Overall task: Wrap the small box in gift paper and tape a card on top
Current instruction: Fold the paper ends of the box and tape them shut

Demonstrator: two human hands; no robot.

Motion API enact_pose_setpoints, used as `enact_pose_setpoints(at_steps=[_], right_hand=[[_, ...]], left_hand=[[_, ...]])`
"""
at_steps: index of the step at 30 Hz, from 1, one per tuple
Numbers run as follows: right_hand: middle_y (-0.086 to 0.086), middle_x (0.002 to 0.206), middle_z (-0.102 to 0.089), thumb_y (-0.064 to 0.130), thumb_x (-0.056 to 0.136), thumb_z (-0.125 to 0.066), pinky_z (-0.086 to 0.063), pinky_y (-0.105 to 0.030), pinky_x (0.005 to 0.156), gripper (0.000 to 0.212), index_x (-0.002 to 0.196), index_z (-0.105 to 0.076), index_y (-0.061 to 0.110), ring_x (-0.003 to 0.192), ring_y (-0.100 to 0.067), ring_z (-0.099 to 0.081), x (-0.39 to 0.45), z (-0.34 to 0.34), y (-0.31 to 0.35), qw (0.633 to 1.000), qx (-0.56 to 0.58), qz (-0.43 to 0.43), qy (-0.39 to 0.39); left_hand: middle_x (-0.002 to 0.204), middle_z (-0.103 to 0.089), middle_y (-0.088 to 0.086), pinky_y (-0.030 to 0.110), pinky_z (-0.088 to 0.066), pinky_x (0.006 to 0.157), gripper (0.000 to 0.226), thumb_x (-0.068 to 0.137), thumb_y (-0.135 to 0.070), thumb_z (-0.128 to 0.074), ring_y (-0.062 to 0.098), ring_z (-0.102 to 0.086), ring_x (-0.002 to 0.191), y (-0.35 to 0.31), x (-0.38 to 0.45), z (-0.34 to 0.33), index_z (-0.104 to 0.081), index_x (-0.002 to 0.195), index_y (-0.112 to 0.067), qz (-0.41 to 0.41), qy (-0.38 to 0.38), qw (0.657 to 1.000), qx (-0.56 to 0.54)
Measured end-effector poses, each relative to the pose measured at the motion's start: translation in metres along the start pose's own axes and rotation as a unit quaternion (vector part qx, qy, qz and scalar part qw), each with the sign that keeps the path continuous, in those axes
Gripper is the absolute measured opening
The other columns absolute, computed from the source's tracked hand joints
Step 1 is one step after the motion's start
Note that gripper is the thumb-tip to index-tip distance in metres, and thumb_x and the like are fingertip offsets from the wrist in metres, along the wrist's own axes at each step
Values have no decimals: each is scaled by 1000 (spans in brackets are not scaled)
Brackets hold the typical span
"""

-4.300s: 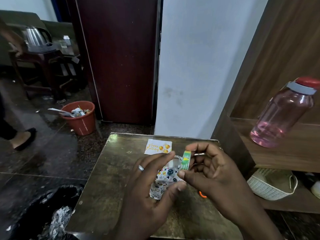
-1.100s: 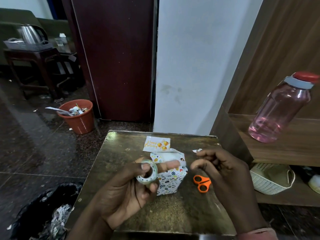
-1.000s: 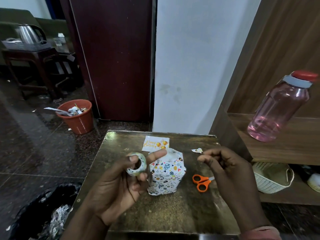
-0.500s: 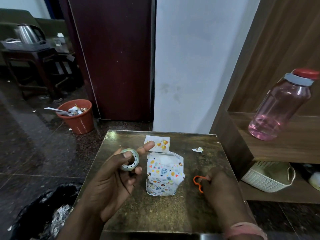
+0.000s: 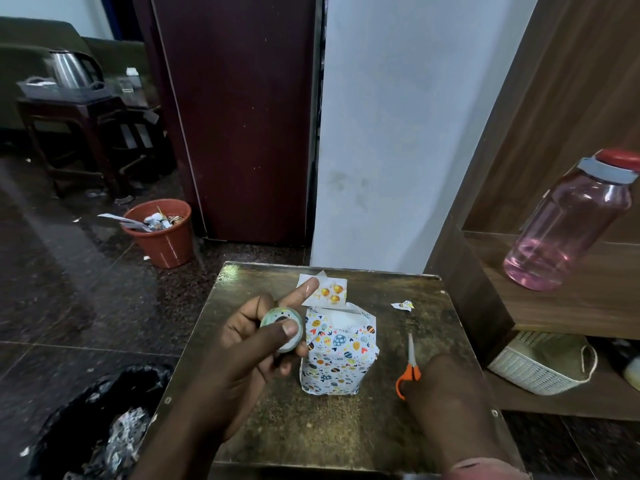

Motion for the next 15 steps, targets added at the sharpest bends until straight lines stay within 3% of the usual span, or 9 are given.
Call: enact_pose_setpoints(at_steps=[2,4,7,9,11,13,15], right_hand=[[-8,104,-70,38,89,-65,-39,-28,71,31,73,-47,19,105,-29,-66,1,-3,-1,1000,22,-3,16],[-10,101,-72,41,86,-68,-39,-27,69,30,78,-59,14,101,-30,-67,4,-1,-3,999,32,-1,28],[-6,68,-69,38,84,-75,-42,-33,62,33,72,-71,8,66,-24,-64,14,10,0,980,190,21,61],[-2,54,-56,26,86,-77,-37,-32,59,31,66,-66,4,53,-15,-47,15,30,10,931,354,78,53],[-4,66,-66,17,86,-76,-44,-31,66,24,73,-67,0,62,-16,-54,11,52,23,867,479,131,41],[-15,85,-76,16,82,-76,-55,-31,71,17,83,-75,-1,71,-21,-67,0,60,39,786,589,141,126],[-25,90,-73,7,77,-82,-57,-25,64,18,86,-76,-7,68,-23,-67,-15,56,57,709,643,138,255]], left_hand=[[147,-60,4,24,-41,54,28,76,-21,-75,16,-59,67,0,-1,-3,-47,70,-20,-2,8,1000,29],[147,-61,2,24,-42,55,35,76,-22,-75,15,-60,67,0,-2,-5,-41,76,-13,0,10,999,48],[147,-61,2,23,-43,54,39,77,-22,-75,15,-62,68,1,-2,-5,-37,78,-11,-4,10,998,56],[147,-61,3,23,-43,53,32,77,-21,-75,15,-62,67,-1,-2,-5,-43,74,-16,-13,11,998,55],[147,-61,4,23,-44,53,32,76,-20,-75,15,-62,66,-2,-1,-5,-44,72,-16,-18,11,998,53],[148,-60,5,23,-44,53,29,77,-20,-75,15,-62,67,-3,-1,-5,-47,71,-18,-20,18,999,47],[149,-58,7,23,-44,53,24,78,-19,-73,14,-62,67,-4,-2,-8,-51,69,-21,-22,31,999,31]])
Point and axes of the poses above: each hand's wrist, its own x-axis towards the middle knuckle, its own z-axis out of the back of the hand, y = z × x, the point moved 6 cm from there along x, towards the middle knuckle
